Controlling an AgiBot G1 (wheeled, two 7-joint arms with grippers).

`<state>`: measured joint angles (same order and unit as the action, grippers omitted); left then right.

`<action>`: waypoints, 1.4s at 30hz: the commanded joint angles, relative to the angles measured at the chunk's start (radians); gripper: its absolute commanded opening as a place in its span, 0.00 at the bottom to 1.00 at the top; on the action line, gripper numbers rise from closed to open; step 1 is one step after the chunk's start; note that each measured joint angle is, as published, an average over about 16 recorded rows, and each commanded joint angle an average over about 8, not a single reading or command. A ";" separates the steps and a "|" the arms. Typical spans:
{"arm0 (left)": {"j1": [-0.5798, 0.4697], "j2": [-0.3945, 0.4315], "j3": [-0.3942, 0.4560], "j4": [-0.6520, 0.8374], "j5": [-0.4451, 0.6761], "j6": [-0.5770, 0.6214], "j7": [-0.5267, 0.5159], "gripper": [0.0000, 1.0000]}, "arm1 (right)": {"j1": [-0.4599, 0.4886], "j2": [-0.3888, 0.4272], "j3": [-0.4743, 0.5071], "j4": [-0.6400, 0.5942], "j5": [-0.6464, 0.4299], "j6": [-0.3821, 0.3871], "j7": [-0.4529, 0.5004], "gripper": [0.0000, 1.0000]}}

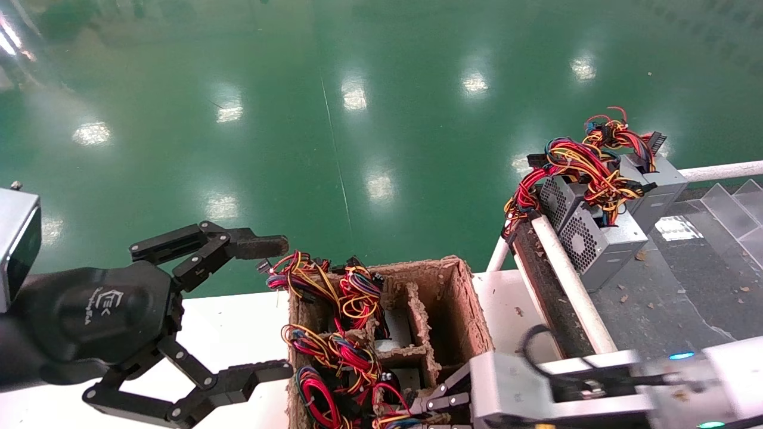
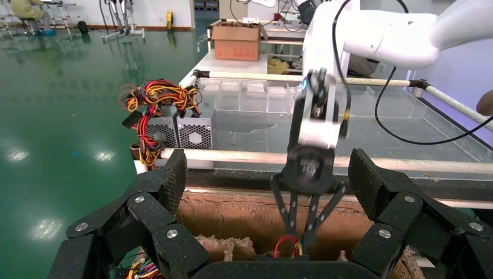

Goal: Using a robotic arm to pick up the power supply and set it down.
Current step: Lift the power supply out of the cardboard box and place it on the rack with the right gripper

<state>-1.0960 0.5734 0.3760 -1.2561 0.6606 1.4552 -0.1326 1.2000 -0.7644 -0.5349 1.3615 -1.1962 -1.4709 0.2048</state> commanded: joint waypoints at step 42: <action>0.000 0.000 0.000 0.000 0.000 0.000 0.000 1.00 | -0.157 0.545 0.397 -0.019 0.444 0.315 -0.150 0.00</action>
<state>-1.0961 0.5734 0.3762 -1.2561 0.6604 1.4551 -0.1325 1.0401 -0.2237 -0.1419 1.3381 -0.7479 -1.1671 0.0545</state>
